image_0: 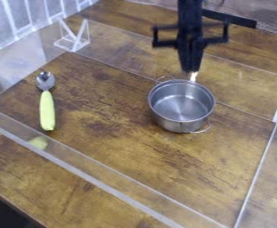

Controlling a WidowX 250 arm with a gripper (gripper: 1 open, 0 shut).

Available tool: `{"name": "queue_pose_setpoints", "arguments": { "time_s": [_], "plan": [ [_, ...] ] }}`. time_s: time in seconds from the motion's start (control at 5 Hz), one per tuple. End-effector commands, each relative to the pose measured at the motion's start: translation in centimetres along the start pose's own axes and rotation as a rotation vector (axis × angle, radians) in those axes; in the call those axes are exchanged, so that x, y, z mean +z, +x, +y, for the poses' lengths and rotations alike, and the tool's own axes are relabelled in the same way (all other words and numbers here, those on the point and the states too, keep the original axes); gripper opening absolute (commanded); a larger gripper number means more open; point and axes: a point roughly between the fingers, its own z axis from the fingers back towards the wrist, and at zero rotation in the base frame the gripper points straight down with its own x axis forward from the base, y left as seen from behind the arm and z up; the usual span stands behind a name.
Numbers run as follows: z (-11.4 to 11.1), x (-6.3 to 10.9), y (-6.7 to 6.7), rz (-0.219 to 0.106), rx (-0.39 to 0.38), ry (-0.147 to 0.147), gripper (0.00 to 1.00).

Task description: Remove the mushroom from the silver pot and put it on the table

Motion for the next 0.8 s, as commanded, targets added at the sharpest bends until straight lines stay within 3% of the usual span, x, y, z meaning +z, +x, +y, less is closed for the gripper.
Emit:
{"name": "queue_pose_setpoints", "arguments": {
  "time_s": [0.0,0.4,0.6],
  "plan": [
    [-0.7,5.3,-0.1,-0.094,0.004,-0.108,0.0],
    [-1.8,6.2,-1.4,-0.101,0.03,-0.142,0.0],
    [-2.2,5.4,-1.9,-0.105,0.054,-0.147,0.0]
  ]
}}
